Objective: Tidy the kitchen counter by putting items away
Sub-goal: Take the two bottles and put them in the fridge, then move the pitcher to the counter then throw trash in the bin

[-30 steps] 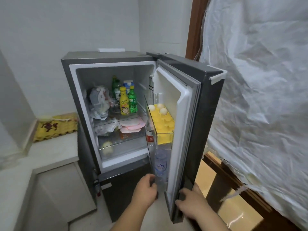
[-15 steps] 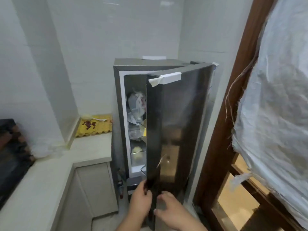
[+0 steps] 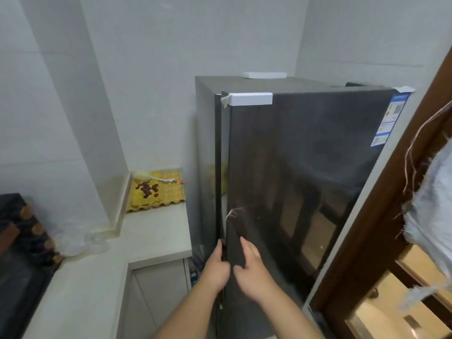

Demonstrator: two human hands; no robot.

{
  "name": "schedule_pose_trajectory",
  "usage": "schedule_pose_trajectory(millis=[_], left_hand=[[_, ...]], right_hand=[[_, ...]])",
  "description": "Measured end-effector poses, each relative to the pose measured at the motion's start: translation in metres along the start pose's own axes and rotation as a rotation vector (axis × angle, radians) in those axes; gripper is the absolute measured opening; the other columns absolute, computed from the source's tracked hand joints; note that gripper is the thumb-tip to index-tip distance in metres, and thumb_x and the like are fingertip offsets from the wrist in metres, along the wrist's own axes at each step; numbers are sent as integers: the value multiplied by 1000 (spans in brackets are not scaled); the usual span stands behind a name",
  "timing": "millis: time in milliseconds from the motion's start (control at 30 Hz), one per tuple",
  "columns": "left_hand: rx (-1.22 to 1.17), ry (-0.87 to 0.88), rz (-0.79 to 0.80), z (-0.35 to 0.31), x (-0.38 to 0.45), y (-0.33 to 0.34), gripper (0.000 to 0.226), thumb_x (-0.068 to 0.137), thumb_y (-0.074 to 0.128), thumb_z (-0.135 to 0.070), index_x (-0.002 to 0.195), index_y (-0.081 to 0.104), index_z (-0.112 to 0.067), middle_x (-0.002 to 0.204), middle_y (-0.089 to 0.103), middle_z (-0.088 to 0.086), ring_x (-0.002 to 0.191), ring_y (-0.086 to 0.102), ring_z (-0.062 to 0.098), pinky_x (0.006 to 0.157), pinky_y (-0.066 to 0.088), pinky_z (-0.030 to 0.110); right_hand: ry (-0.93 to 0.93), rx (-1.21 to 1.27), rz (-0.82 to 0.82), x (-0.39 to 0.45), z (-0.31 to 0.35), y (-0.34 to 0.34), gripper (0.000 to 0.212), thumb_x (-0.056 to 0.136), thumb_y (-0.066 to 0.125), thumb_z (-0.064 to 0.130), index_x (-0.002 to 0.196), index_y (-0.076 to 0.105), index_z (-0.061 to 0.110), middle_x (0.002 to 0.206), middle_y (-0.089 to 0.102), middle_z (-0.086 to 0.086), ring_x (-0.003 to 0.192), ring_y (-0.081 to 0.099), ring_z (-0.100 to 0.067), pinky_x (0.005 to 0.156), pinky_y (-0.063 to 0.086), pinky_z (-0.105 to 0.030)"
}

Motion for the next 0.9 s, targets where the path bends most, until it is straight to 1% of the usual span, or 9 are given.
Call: schedule_pose_trajectory(millis=[100, 167, 467, 567, 667, 700, 800, 867, 900], left_hand=[[22, -18, 19, 7, 28, -11, 76, 86, 56, -25, 149, 25, -54, 150, 49, -7, 127, 52, 11, 110, 41, 36], [16, -23, 21, 15, 44, -15, 77, 87, 55, -25, 147, 22, -60, 151, 48, -8, 128, 52, 12, 111, 43, 40], [-22, 7, 16, 8, 54, -17, 77, 87, 54, -22, 147, 24, -59, 149, 49, -11, 133, 48, 12, 116, 38, 44], [-17, 17, 16, 2, 54, -18, 61, 94, 53, -25, 144, 32, -55, 137, 55, -12, 127, 51, 10, 114, 39, 41], [35, 22, -20, 6, 60, -19, 67, 95, 50, -17, 147, 28, -54, 137, 52, -15, 119, 53, 5, 95, 49, 24], [44, 12, -41, 12, 62, -20, 71, 94, 49, -13, 148, 26, -54, 141, 49, -16, 122, 52, 5, 95, 48, 23], [29, -68, -257, 39, 54, -29, 75, 84, 48, -6, 144, 38, -51, 151, 46, -12, 137, 46, 13, 115, 39, 33], [43, -128, -367, 42, 21, -30, 63, 86, 48, -1, 129, 54, -45, 142, 52, -13, 132, 50, 12, 111, 37, 16], [71, -179, -416, 51, -2, -30, 59, 89, 46, 1, 130, 51, -41, 141, 49, -14, 131, 49, 10, 105, 31, 7]], right_hand=[[7, 6, -12, 18, 6, 6, 74, 96, 46, 5, 161, 15, 26, 166, 7, 10, 145, 19, -3, 109, 8, -11], [4, 4, -19, 26, 7, 8, 73, 97, 45, 5, 160, 16, 27, 165, 8, 12, 134, 21, 4, 108, 10, -10], [-26, 91, -11, 40, 5, 16, 80, 96, 51, 9, 160, 12, 36, 161, 20, 13, 131, 28, 3, 110, 22, -15], [-24, 107, 25, 46, 0, 14, 82, 94, 49, 8, 159, 12, 41, 163, 24, 11, 137, 31, 0, 111, 22, -16], [-30, 96, 61, 52, -11, 10, 84, 92, 48, 8, 158, 12, 45, 162, 28, 10, 143, 34, -8, 115, 25, -20], [-36, 93, 66, 53, -16, 9, 83, 93, 48, 9, 158, 13, 46, 160, 30, 10, 143, 35, -9, 117, 26, -23], [-76, 40, 143, 58, -27, 15, 71, 95, 50, 9, 156, 28, 37, 152, 45, 5, 138, 44, -9, 116, 31, -25], [-95, 20, 217, 60, -38, 29, 62, 94, 54, 8, 150, 41, 31, 134, 61, 3, 123, 57, -10, 106, 41, -22], [-116, -8, 308, 57, -41, 43, 58, 93, 57, 7, 146, 46, 28, 124, 66, 2, 111, 63, -10, 97, 46, -17]])
Point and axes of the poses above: each hand's wrist, its own x-axis towards the middle knuckle, its own y-axis out of the palm, z = x × y, the point moved 2 cm from there along x, towards the middle knuckle
